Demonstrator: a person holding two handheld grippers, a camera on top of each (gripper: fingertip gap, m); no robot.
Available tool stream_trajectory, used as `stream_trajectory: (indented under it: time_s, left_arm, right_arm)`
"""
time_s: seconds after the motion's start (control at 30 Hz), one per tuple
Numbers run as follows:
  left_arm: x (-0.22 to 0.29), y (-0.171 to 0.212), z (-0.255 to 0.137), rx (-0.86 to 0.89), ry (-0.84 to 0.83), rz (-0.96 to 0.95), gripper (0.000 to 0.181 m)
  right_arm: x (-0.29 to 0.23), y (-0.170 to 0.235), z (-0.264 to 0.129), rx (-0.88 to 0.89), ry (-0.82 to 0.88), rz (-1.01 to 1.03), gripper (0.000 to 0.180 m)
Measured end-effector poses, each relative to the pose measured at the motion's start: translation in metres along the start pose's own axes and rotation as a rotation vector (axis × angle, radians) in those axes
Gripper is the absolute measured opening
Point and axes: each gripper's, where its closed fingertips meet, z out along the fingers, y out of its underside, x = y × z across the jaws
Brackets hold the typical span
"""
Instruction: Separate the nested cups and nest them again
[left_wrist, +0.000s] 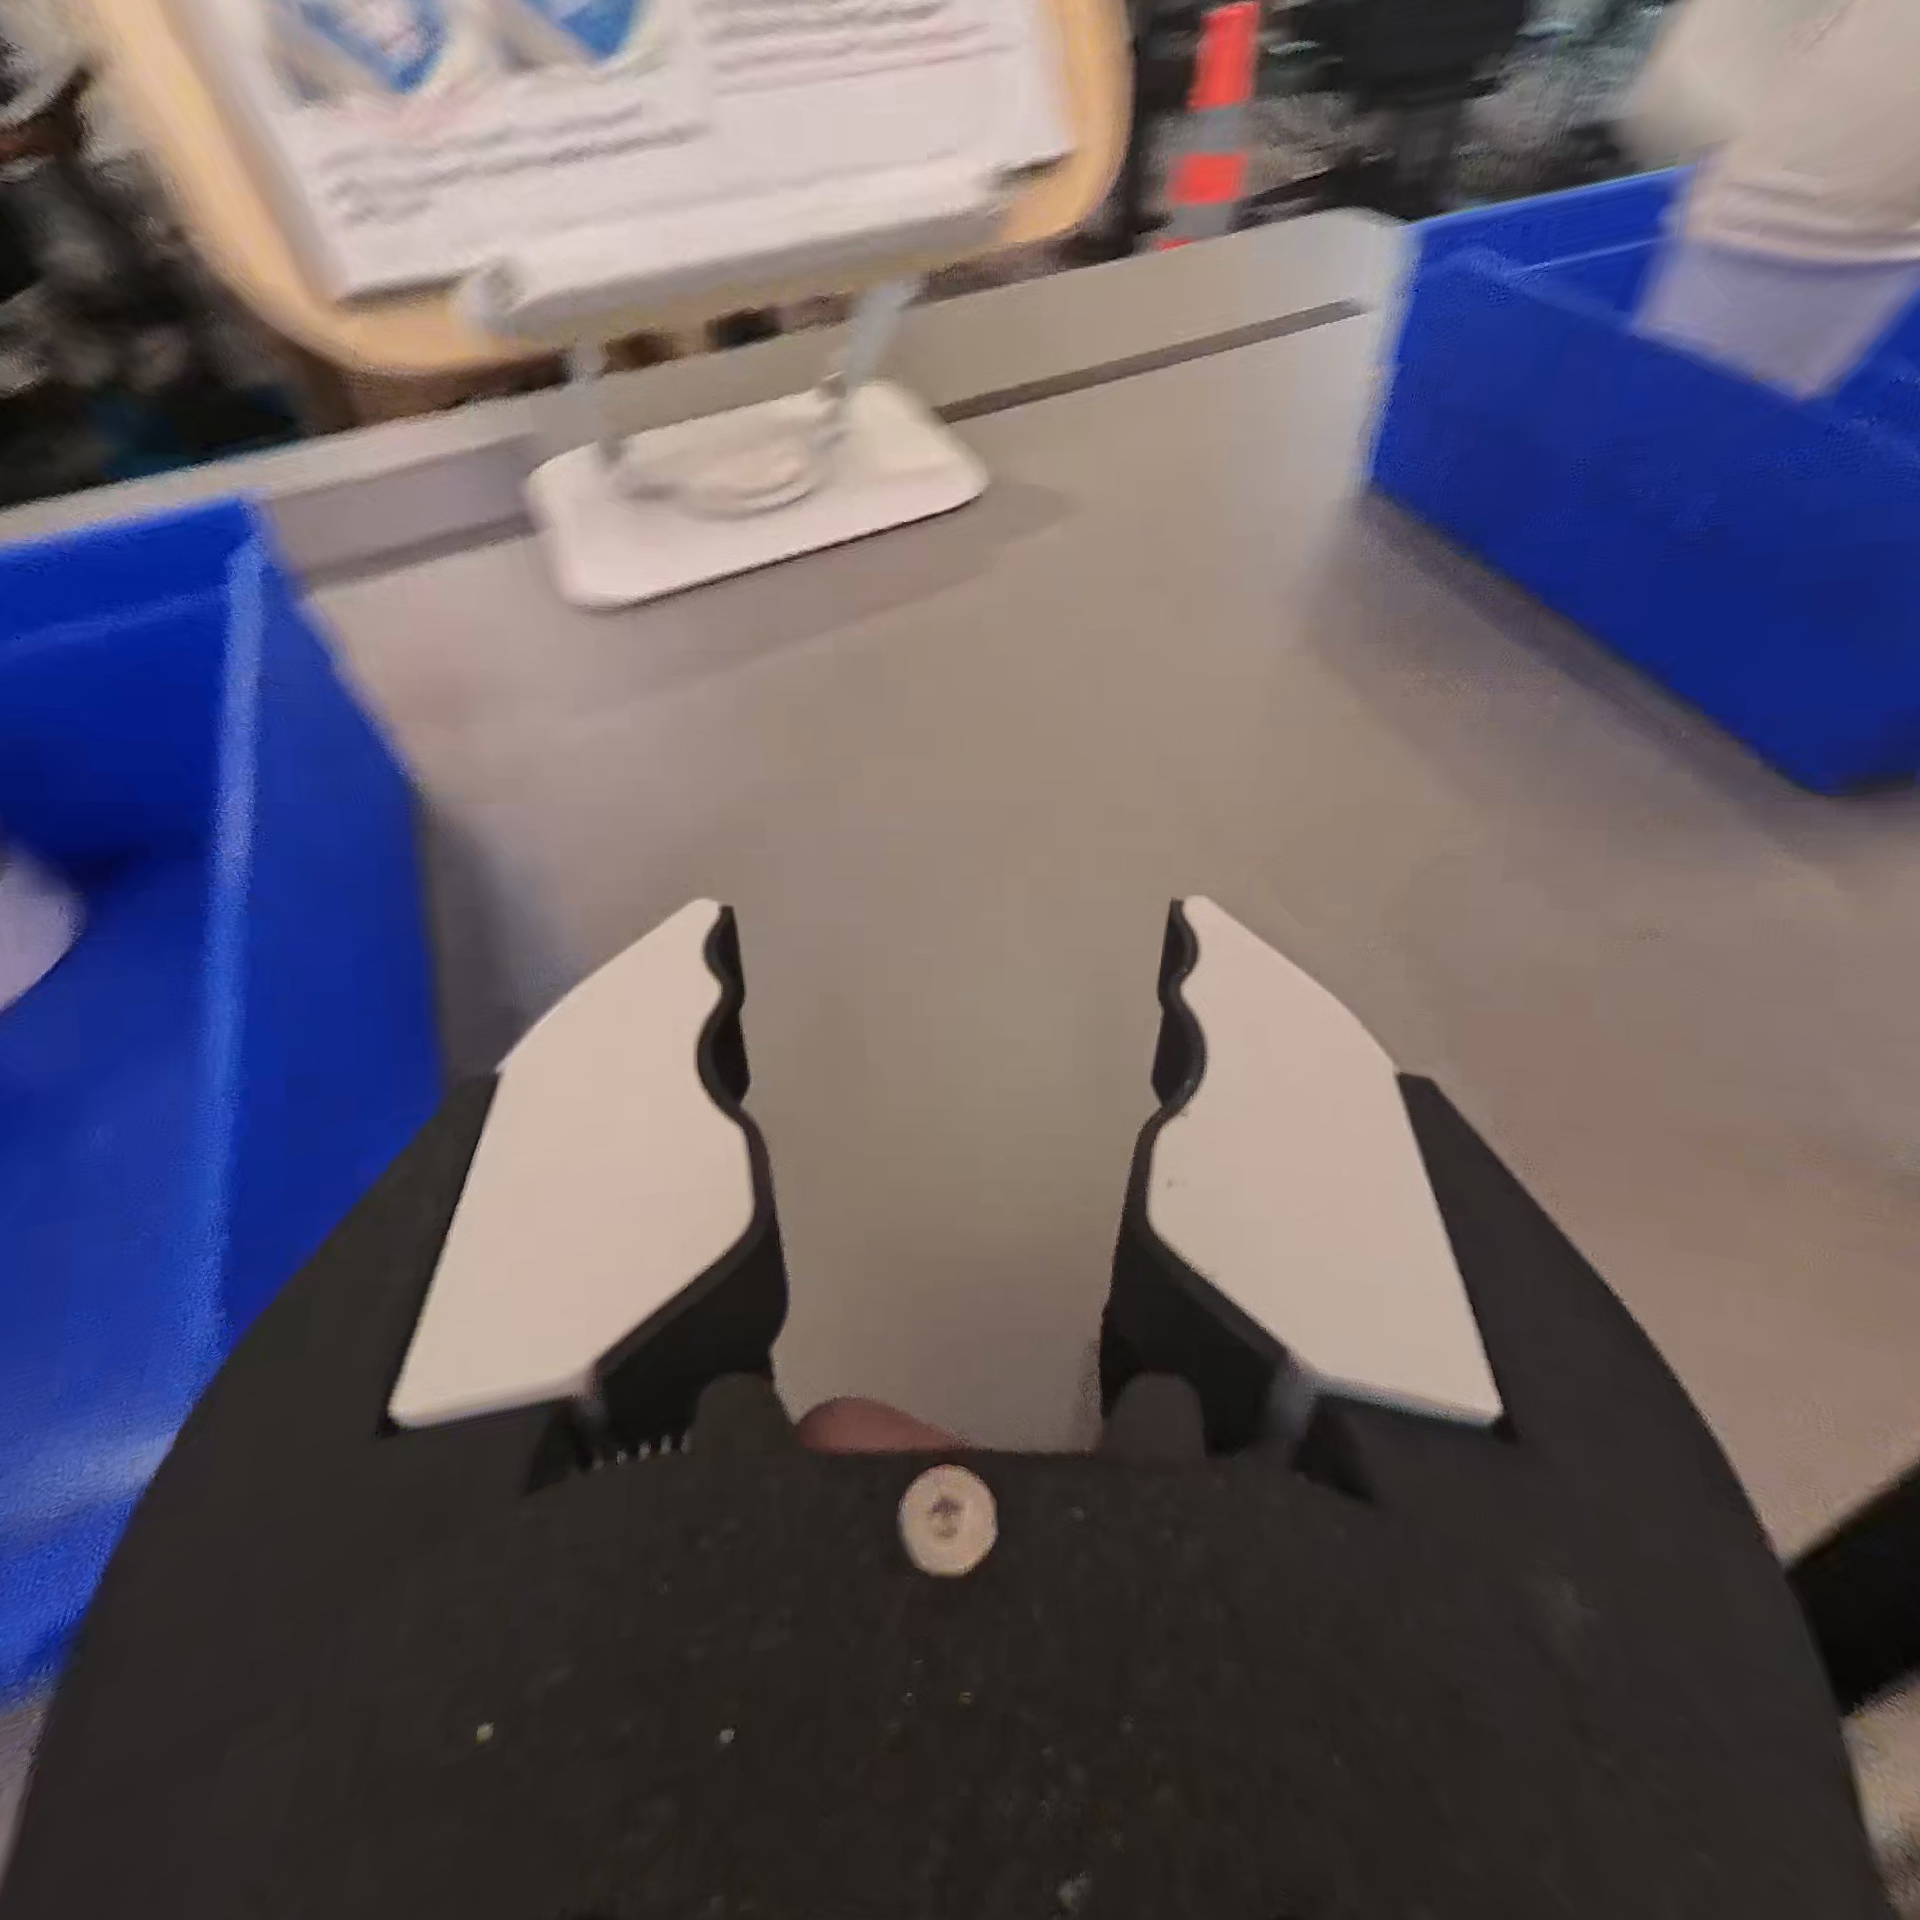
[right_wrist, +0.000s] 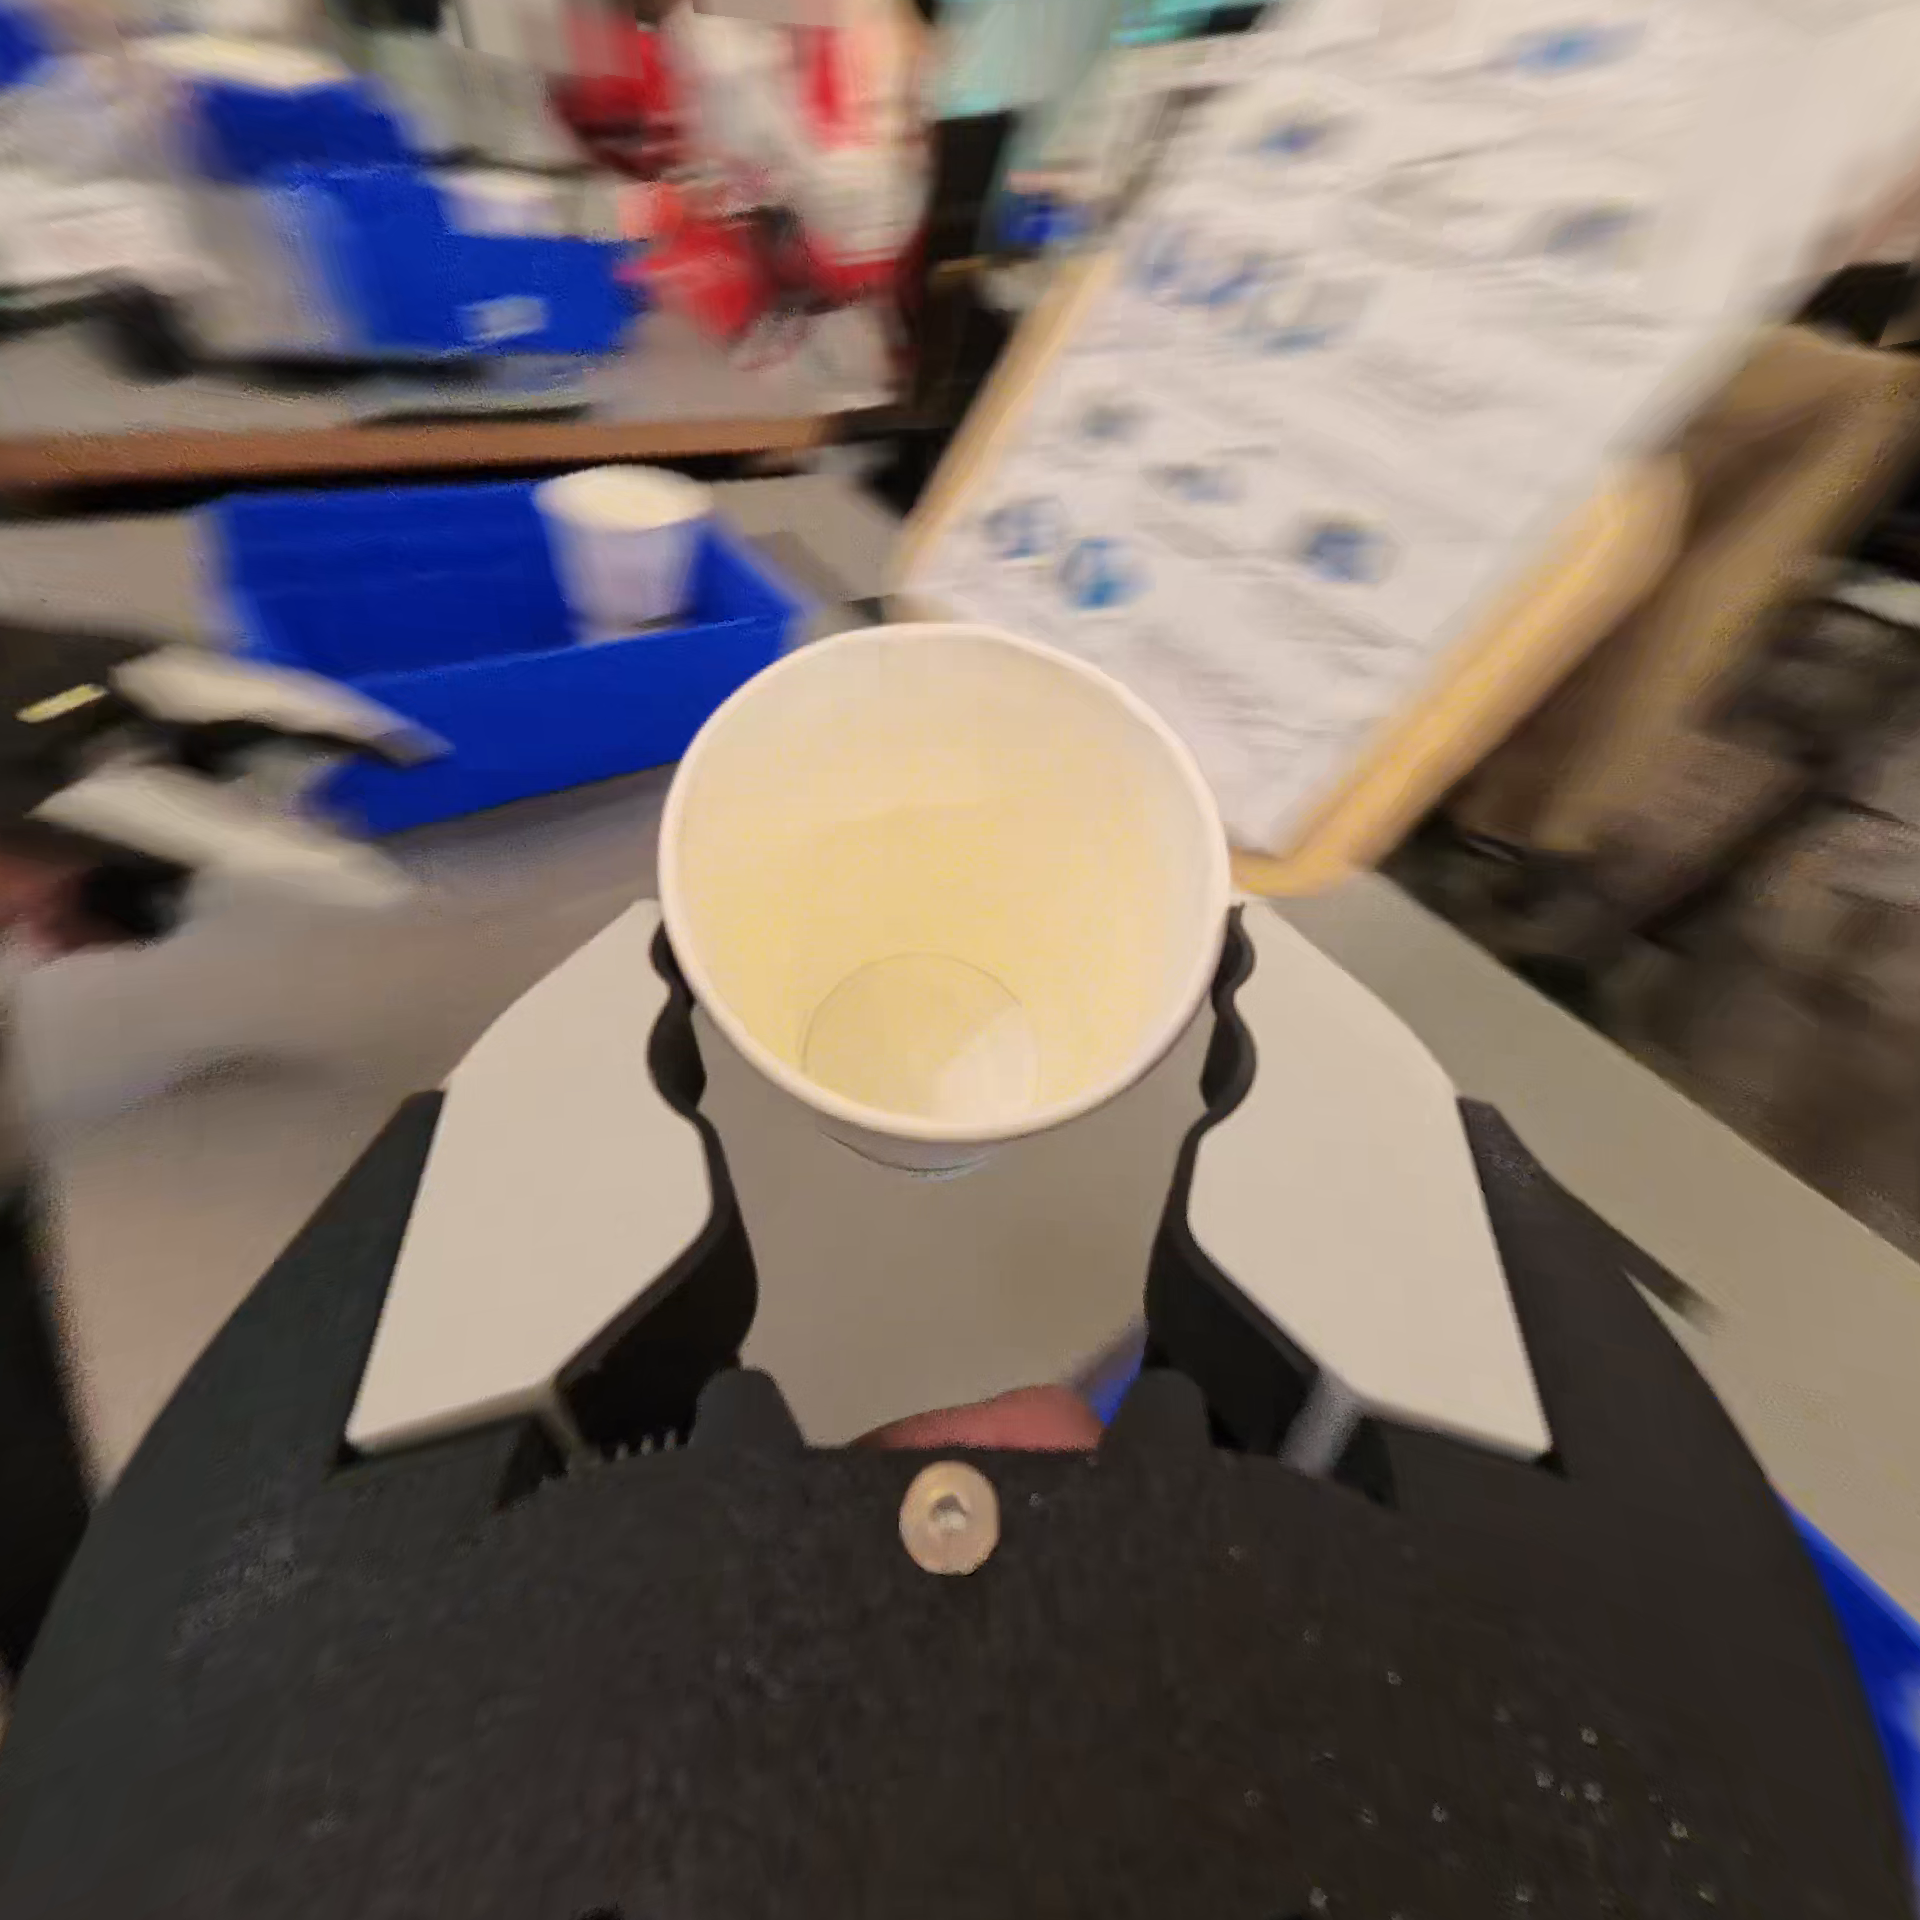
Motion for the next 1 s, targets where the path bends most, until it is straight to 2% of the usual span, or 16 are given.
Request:
stream_trajectory:
  time_s: [0.1, 0.23, 0.37, 0.63, 0.8, 1.0]
  left_arm:
    - [-0.023, 0.016, -0.012, 0.009, -0.098, -0.110, 0.076]
    - [-0.024, 0.019, -0.019, 0.022, -0.046, -0.192, 0.076]
    - [-0.025, 0.016, -0.021, 0.034, -0.037, -0.202, 0.076]
    - [-0.010, 0.024, -0.015, -0.010, -0.001, -0.151, 0.076]
    - [-0.003, 0.029, -0.011, -0.034, 0.022, -0.130, 0.076]
    - [0.005, 0.036, -0.006, -0.062, 0.037, -0.121, 0.077]
  right_arm:
    - [0.104, -0.007, -0.054, 0.011, 0.393, 0.154, 0.095]
    - [0.181, 0.025, -0.083, -0.059, 0.569, 0.275, 0.095]
    - [0.196, 0.075, -0.062, -0.152, 0.527, 0.374, 0.095]
    - [0.195, 0.157, -0.039, -0.369, 0.516, 0.397, 0.095]
    - [0.184, 0.179, -0.035, -0.446, 0.456, 0.389, 0.097]
    - [0.177, 0.179, -0.036, -0.465, 0.406, 0.373, 0.097]
